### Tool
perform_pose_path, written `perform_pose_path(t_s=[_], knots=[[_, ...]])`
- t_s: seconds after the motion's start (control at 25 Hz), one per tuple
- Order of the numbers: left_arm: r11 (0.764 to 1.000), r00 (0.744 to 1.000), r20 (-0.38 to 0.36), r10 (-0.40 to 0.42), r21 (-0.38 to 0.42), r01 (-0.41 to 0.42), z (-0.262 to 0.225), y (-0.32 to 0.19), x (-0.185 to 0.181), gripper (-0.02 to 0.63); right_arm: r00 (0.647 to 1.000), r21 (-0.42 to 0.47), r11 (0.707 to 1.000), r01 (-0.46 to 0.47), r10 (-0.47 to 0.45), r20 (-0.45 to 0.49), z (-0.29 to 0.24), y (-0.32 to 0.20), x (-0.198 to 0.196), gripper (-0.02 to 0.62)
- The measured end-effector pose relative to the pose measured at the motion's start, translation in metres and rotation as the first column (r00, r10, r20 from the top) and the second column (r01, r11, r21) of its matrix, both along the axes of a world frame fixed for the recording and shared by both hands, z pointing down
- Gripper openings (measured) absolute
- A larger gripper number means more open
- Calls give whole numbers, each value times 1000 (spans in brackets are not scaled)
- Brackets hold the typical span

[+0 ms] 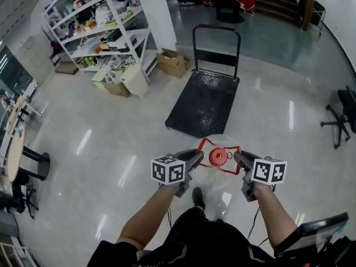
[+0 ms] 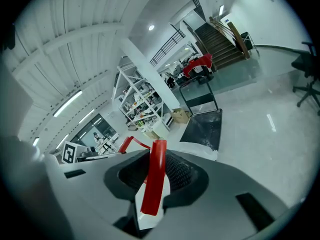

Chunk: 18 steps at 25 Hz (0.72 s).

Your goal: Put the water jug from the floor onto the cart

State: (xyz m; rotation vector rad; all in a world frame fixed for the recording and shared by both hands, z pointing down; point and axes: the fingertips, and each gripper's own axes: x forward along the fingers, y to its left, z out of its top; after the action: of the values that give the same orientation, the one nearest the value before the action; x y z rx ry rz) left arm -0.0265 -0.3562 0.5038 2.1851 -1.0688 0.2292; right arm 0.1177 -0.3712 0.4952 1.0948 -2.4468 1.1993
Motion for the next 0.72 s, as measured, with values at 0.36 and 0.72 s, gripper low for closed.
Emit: perform_pose_path(t_s=[0.36, 0.72], knots=[[997, 998, 0, 69, -16, -69, 9, -129, -47, 84, 998, -34, 998, -56, 56, -11, 7, -124, -49, 91], [1000, 1000, 5, 21, -12, -21, 16, -253, -83, 84, 1000, -49, 999, 5, -5, -10, 20, -251, -87, 91]])
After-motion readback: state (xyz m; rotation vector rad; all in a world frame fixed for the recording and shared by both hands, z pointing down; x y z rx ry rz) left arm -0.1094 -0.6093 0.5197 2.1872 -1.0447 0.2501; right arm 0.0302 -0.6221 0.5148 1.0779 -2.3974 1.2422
